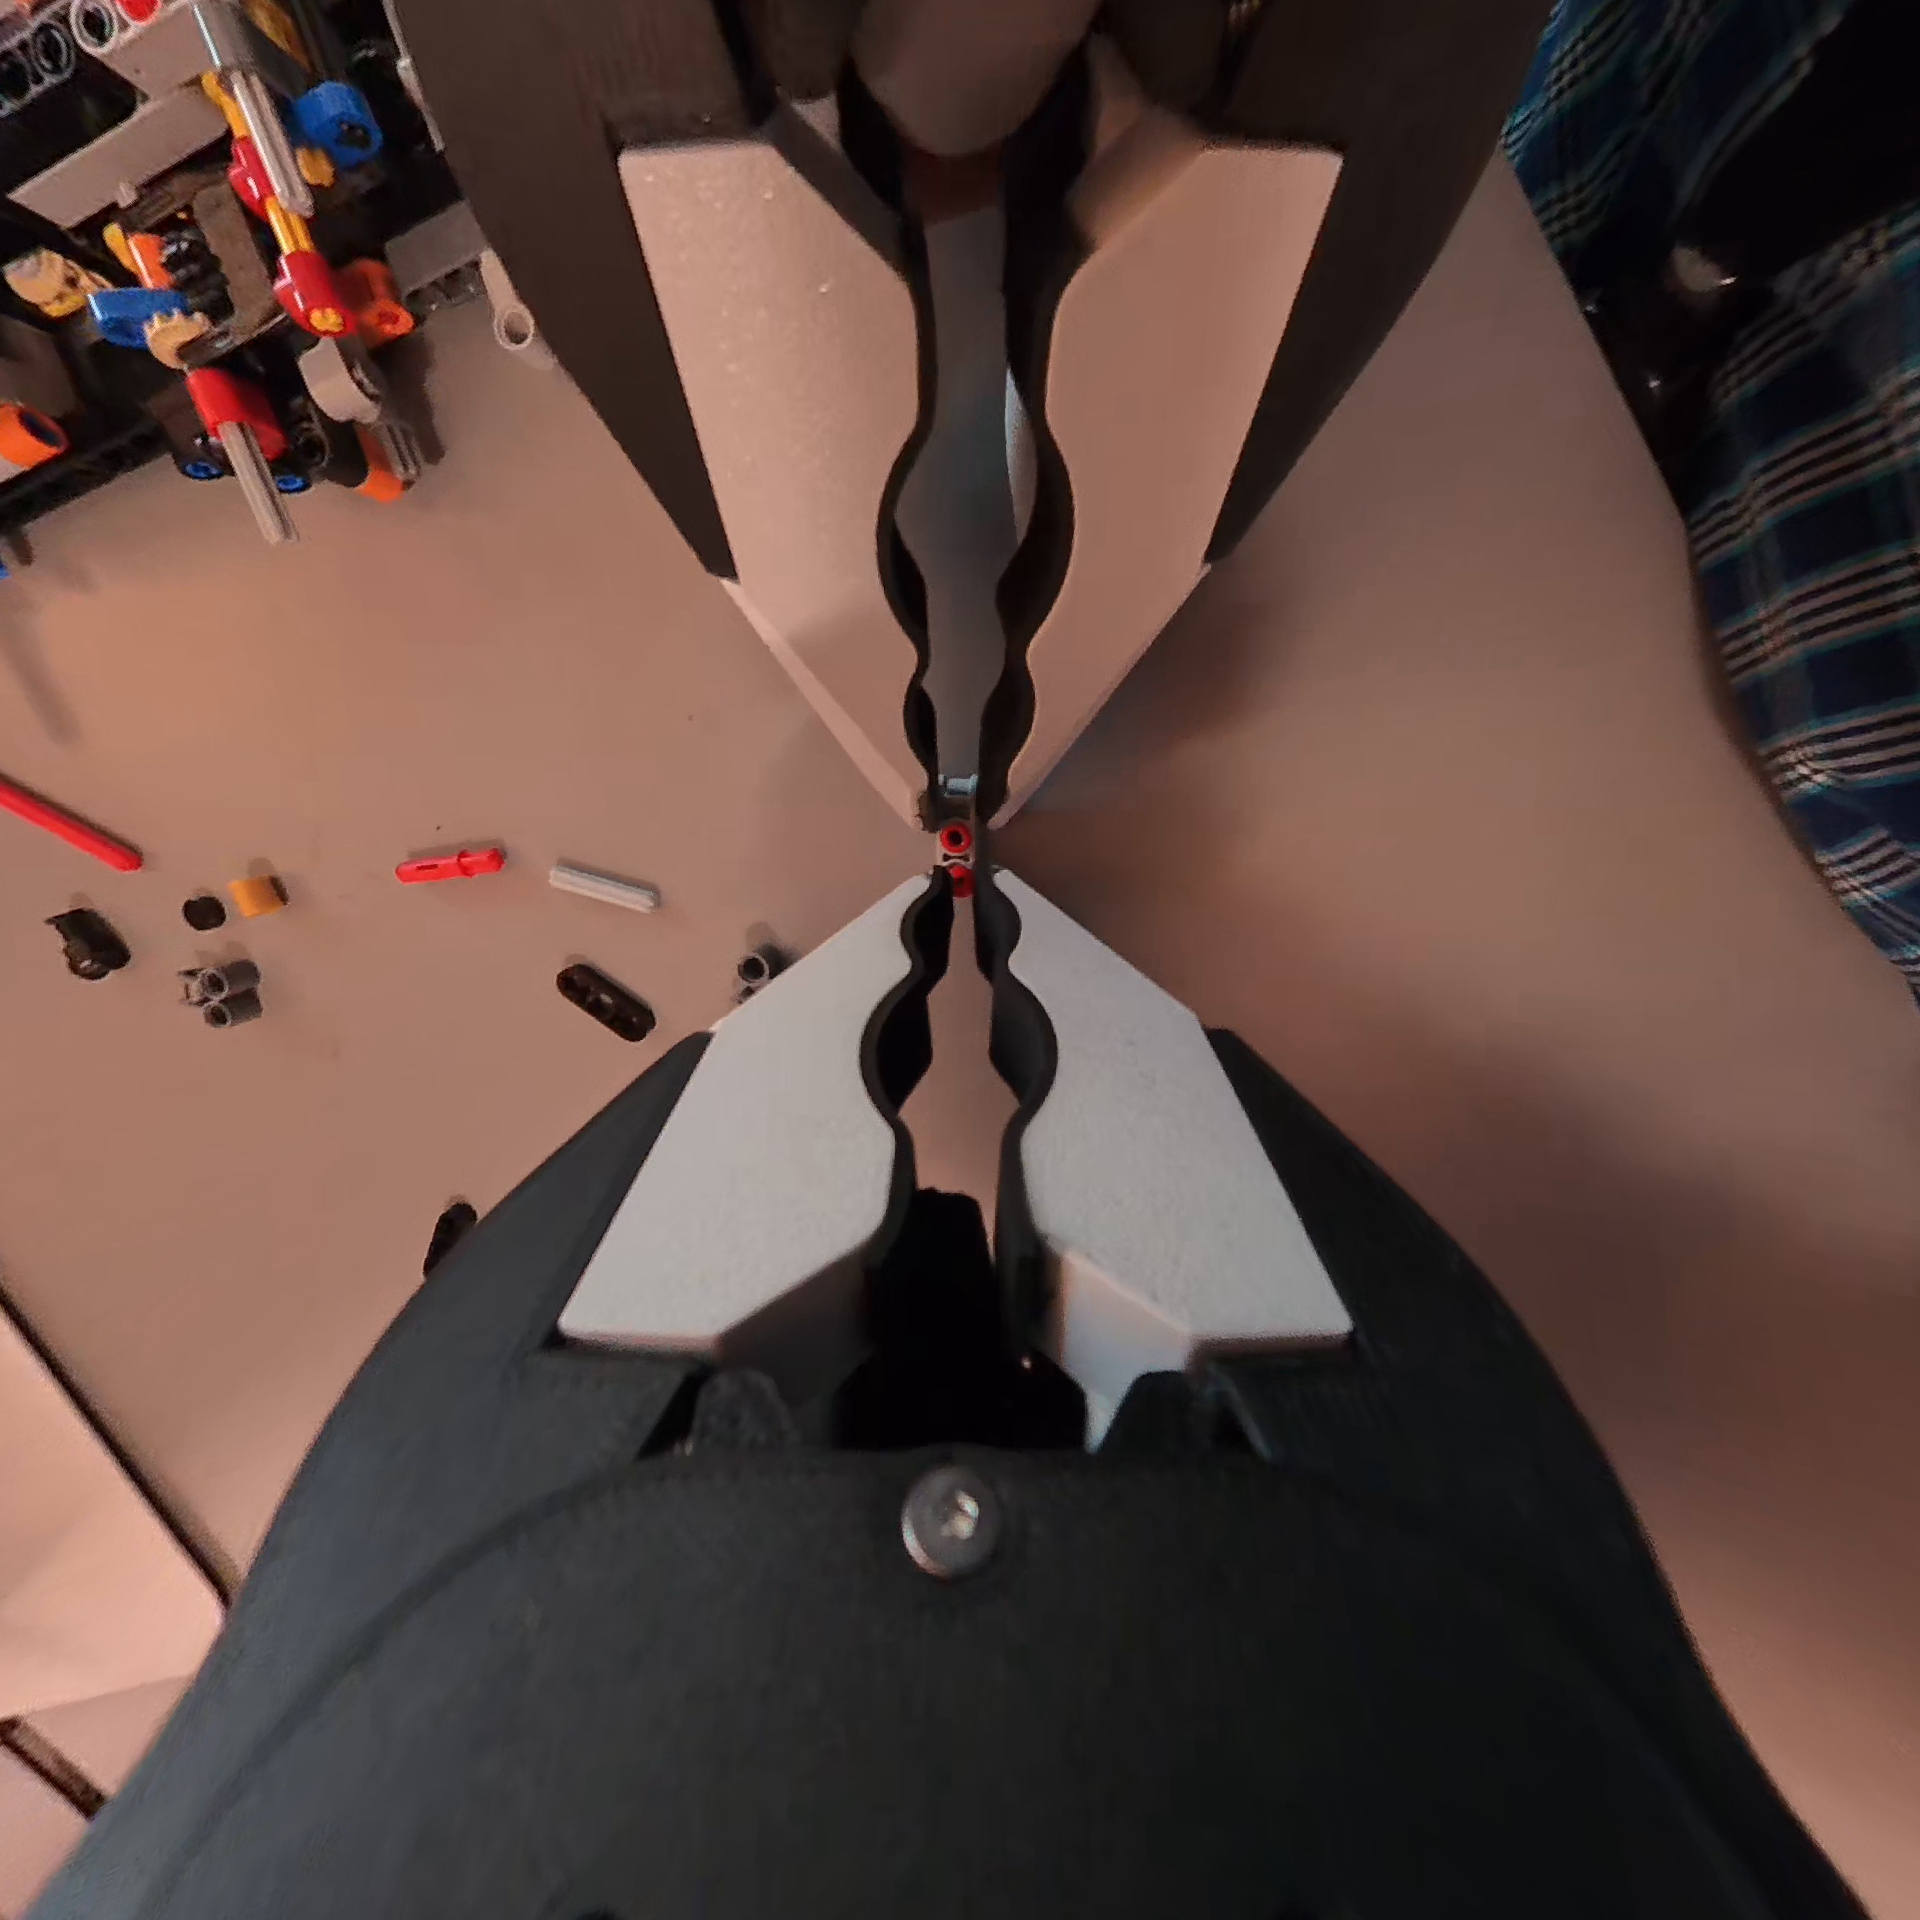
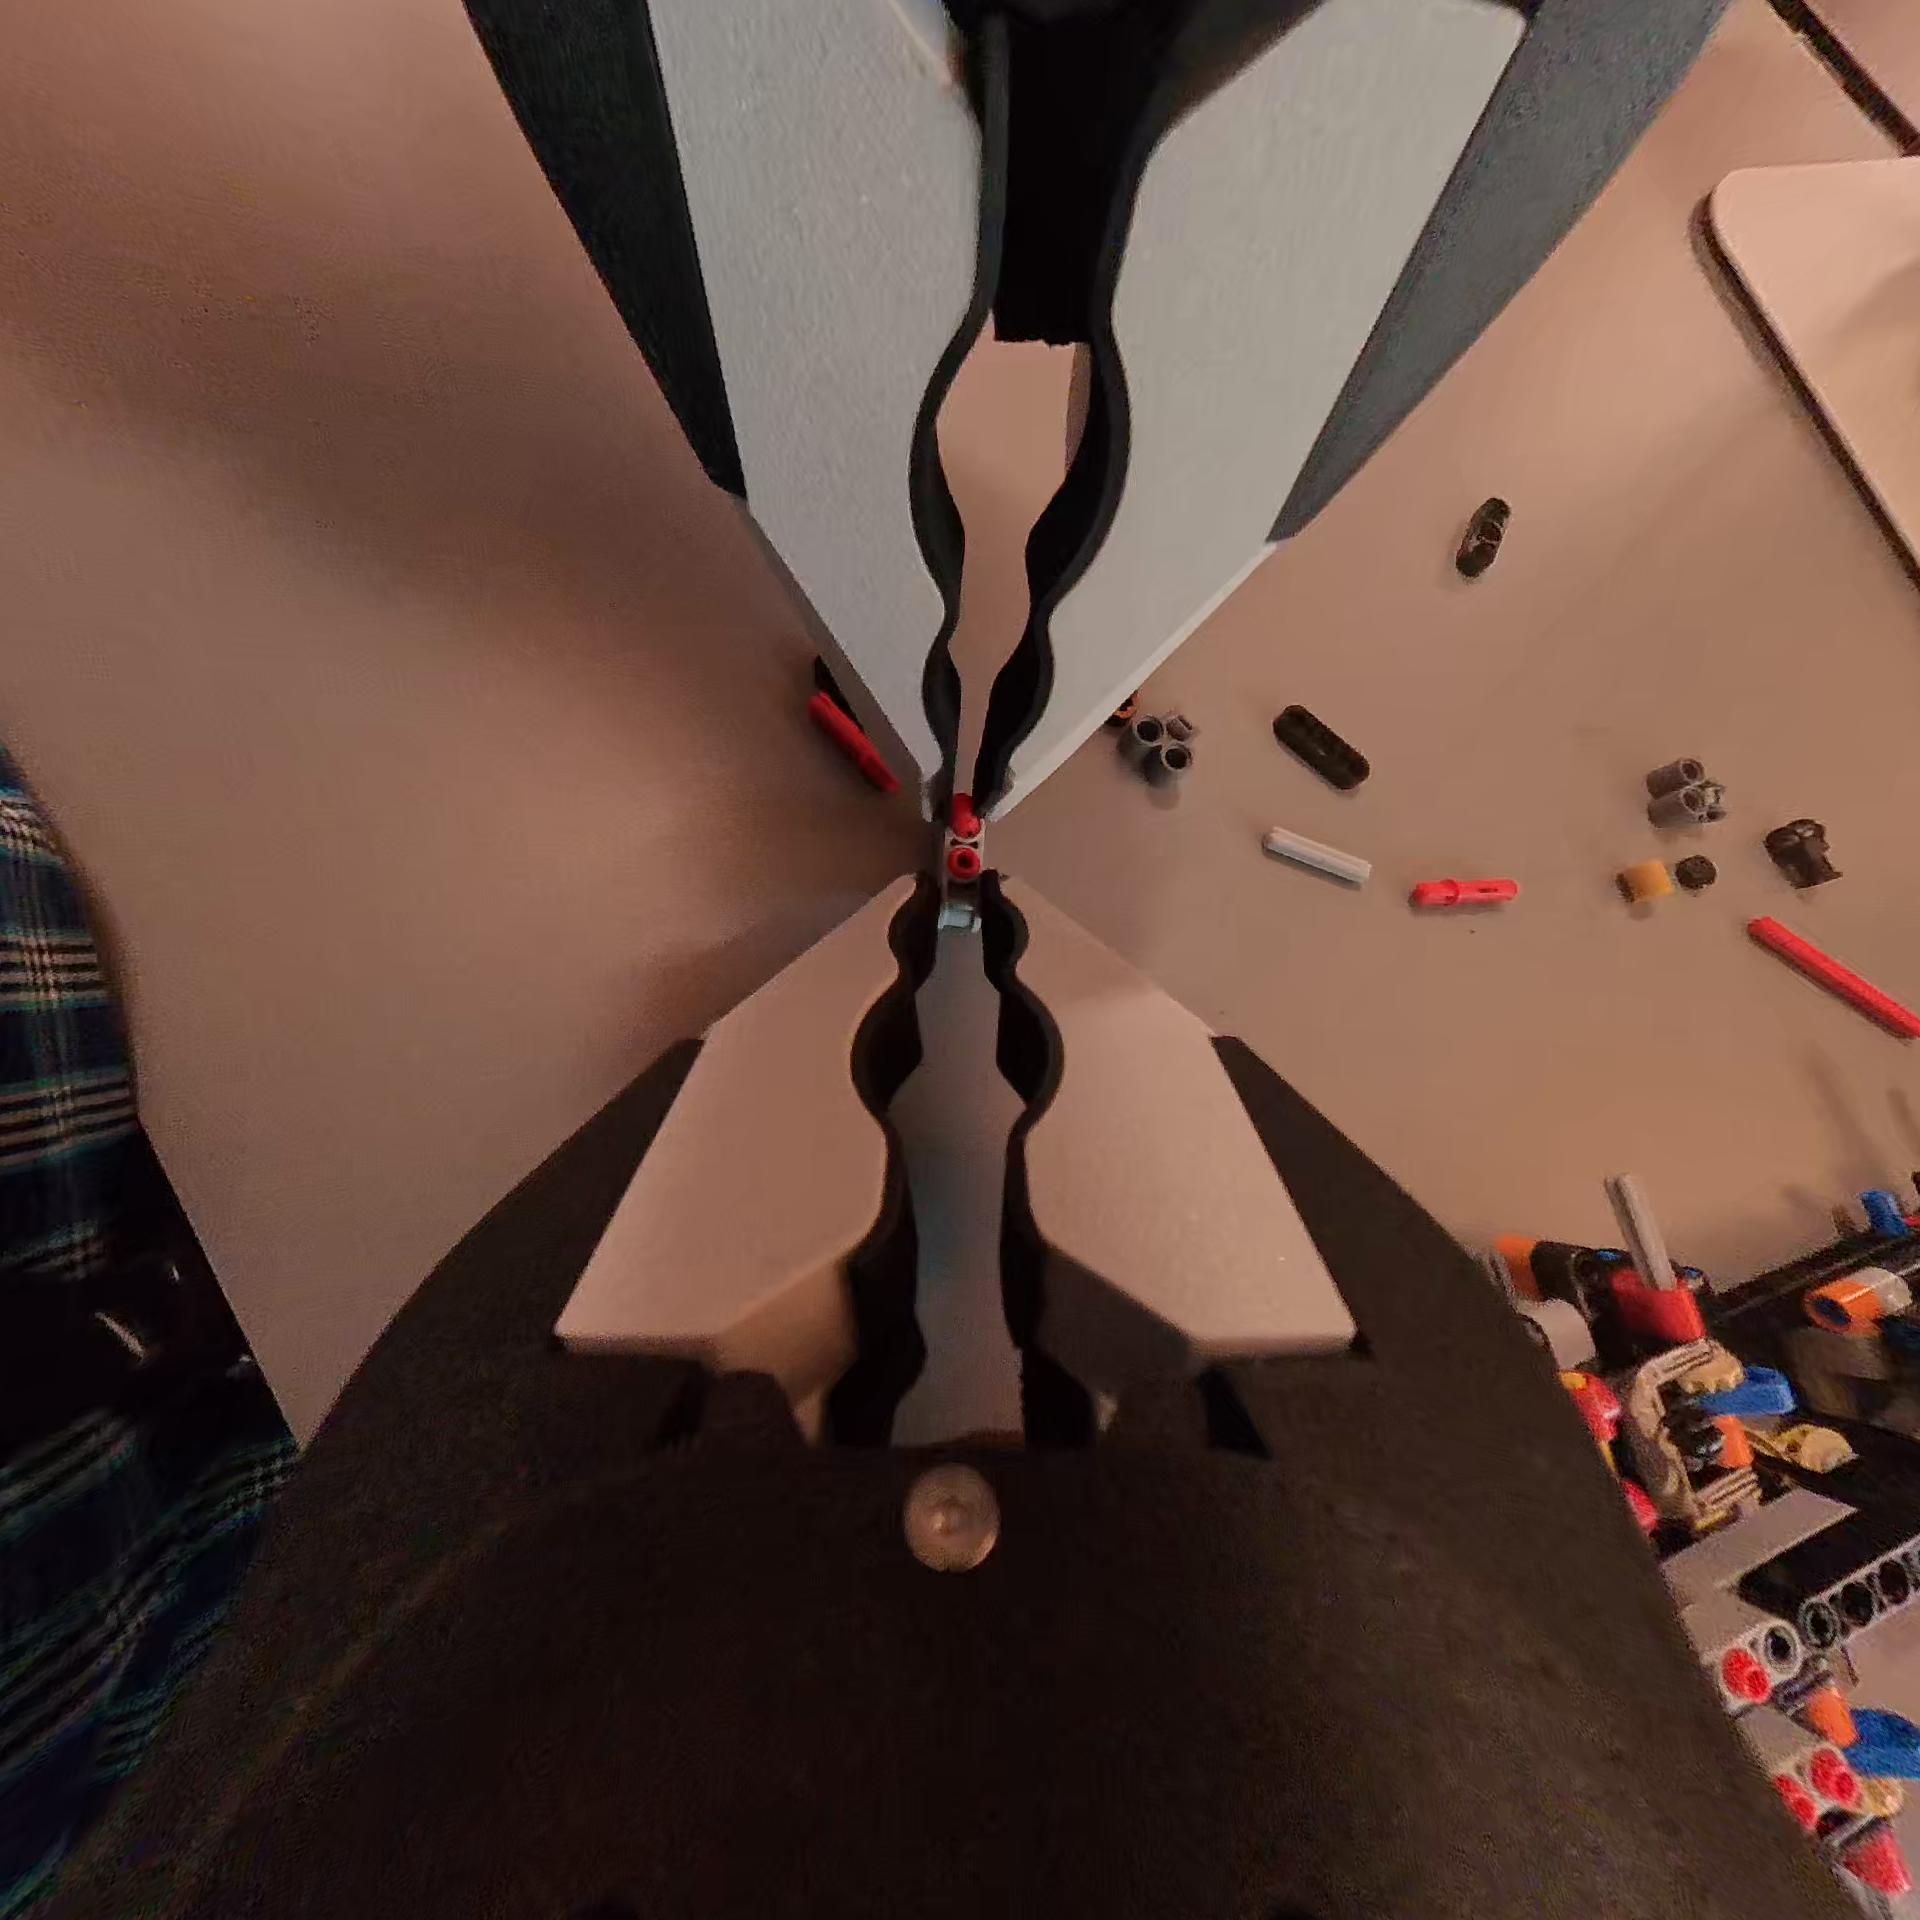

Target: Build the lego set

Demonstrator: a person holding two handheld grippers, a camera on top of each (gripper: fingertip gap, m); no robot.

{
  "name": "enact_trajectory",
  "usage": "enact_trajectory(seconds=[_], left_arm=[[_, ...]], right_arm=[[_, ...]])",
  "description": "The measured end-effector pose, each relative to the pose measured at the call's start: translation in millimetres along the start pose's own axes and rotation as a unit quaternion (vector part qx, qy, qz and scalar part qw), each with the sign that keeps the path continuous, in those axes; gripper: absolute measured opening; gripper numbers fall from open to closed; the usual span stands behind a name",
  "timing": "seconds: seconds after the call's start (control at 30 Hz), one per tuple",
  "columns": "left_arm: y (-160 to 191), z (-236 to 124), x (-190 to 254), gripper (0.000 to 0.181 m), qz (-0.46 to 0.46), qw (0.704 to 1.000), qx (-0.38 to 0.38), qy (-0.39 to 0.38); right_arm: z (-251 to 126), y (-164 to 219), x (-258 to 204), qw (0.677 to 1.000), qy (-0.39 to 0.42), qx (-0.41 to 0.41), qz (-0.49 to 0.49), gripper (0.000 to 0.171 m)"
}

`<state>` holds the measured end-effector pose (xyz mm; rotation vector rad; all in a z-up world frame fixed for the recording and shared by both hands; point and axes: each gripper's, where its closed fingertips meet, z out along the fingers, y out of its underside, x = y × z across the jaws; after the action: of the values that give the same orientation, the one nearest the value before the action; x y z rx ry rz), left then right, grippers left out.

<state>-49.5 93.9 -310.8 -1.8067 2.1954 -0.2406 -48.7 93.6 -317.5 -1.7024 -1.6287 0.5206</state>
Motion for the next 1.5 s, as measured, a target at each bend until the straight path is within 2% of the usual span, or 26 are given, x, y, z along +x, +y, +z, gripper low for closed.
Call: enact_trajectory(seconds=[0.43, 0.87, 1.33, 1.4, 1.5], left_arm=[[1.0, -1.8, 0.7, 0.003, -0.040, 0.997, 0.034, 0.060], [3.6, -0.9, -1.2, 0.003, -0.107, 0.989, 0.060, 0.085], [4.3, 3.4, -1.1, 0.003, -0.081, 0.994, 0.056, 0.051], [2.7, 3.7, -2.9, 0.003, -0.085, 0.994, 0.059, 0.037], [-1.9, -0.8, -5.6, 0.005, -0.094, 0.992, 0.078, 0.014]], right_arm=[[0.3, 0.3, -0.4, 1.000, -0.009, 0.001, 0.002, 0.005], [0.9, 0.6, 0.0, 1.000, -0.013, 0.001, 0.008, 0.005], [0.7, 0.3, 0.3, 1.000, -0.013, 0.003, 0.011, 0.006], [-1.7, -1.1, 1.9, 1.000, -0.012, 0.011, 0.020, 0.014], [-7.2, 0.4, 2.0, 1.000, -0.005, 0.018, 0.016, 0.016]])
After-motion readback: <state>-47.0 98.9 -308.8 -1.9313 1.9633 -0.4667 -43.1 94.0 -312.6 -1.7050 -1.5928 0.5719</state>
